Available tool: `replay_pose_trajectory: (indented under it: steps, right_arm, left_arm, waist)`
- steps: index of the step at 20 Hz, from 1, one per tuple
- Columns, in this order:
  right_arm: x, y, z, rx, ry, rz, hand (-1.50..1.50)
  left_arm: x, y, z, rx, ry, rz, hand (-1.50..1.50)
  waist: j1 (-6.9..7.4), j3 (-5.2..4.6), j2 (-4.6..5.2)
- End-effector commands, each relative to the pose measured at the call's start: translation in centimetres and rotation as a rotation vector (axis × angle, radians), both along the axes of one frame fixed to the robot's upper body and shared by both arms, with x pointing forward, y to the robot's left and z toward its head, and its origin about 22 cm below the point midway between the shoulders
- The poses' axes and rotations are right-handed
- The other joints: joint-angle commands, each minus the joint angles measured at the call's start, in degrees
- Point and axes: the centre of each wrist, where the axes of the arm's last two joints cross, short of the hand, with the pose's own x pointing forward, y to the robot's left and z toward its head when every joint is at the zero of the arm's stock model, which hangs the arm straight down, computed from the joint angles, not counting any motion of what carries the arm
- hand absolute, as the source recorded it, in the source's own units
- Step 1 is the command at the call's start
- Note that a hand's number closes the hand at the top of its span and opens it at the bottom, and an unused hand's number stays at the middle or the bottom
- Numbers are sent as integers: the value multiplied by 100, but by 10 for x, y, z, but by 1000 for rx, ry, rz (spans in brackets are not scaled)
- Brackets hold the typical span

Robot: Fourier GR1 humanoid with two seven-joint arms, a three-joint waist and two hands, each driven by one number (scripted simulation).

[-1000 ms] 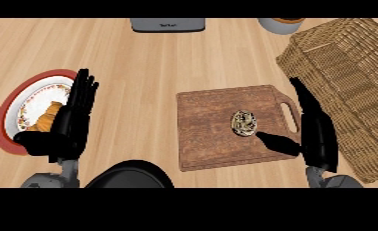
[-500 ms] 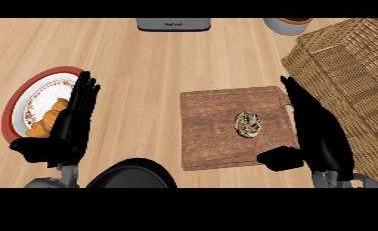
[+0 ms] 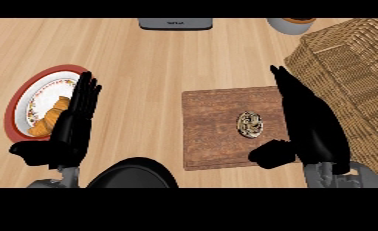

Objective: Pick the cupcake from the cutting board and place it in the basket

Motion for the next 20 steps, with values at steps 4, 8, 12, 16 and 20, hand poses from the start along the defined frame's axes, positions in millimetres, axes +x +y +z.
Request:
replay_pose_trajectory:
  steps: [4, 8, 12, 16, 20]
  right_arm:
    - [7, 22, -4, -114, 158, -157, -150]
    - [6, 13, -20, -77, 170, -173, -150]
    - [1, 30, -35, -67, 163, -139, -150]
    - [-12, 21, -43, -61, 154, -137, -150]
    - [4, 18, -49, -93, 141, -142, -150]
  left_arm:
    - [8, -1, 8, -15, 8, -1, 0]
    - [-4, 12, 8, -5, -11, -2, 0]
    - [-10, 10, -4, -7, -4, 17, 0]
    - [-9, 10, 7, 5, -5, 19, 0]
    - [8, -1, 11, -21, 2, -11, 0]
  waist:
    - [-14, 12, 30]
    - [-1, 19, 25]
    - [12, 20, 31]
    - [-15, 23, 24]
    - [-26, 23, 36]
